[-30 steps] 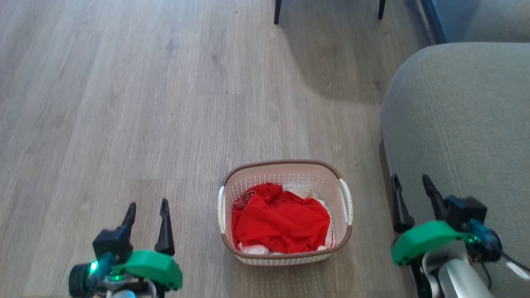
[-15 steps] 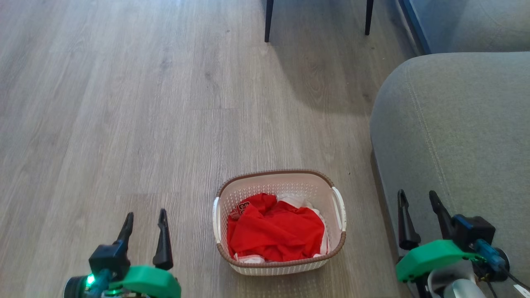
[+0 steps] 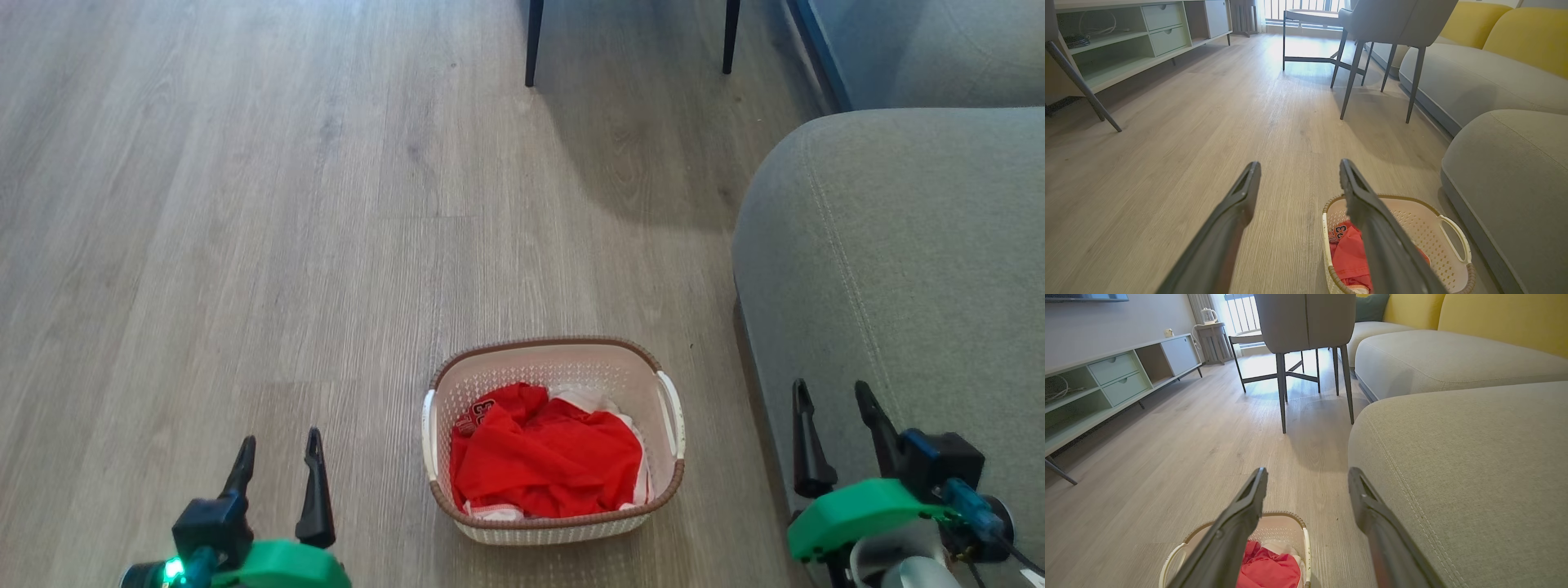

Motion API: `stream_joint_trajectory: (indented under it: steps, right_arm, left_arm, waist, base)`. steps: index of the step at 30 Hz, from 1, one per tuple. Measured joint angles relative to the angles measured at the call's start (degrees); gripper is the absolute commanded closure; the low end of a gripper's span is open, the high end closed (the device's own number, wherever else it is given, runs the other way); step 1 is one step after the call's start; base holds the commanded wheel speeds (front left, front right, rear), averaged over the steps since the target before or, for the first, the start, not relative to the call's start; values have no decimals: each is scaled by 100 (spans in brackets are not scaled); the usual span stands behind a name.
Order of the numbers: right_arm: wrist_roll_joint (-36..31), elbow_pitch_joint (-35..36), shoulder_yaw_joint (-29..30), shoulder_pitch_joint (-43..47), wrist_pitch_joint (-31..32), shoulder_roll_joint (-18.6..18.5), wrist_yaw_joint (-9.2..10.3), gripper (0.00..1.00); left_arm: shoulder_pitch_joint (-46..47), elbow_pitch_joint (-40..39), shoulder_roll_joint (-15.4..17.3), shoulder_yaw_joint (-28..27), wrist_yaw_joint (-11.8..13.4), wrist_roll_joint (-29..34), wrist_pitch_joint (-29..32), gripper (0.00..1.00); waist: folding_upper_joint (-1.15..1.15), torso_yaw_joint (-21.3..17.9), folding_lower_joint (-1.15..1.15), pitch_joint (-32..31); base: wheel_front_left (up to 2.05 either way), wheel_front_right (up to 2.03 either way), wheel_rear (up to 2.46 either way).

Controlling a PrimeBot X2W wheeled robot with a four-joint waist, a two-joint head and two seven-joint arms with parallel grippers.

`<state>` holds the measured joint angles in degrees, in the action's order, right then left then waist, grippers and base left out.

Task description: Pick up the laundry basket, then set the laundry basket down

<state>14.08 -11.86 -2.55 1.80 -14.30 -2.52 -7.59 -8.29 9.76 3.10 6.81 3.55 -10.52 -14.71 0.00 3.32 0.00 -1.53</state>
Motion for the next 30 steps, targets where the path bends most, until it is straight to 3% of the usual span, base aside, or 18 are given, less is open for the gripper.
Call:
stream_joint_trajectory:
  steps: [11, 12, 30]
  right_arm:
    - [0, 42, 59, 0, 0, 1, 0, 0]
    - [0, 29, 58, 0, 1, 2, 0, 100]
    - [948, -272, 83, 138, 215, 23, 0, 100]
  left_arm:
    - [-1, -68, 0, 4, -8, 44, 0, 0]
    - [-1, -53, -1, 8, -5, 53, 0, 100]
    - [-105, 257, 0, -8, -109, -961, 214, 100]
  waist:
    - [0, 17, 0, 21]
    - [0, 18, 0, 19]
    - [0, -26, 0, 39]
  base:
    - [0, 0, 0]
    - [0, 0, 0]
    - [0, 0, 0]
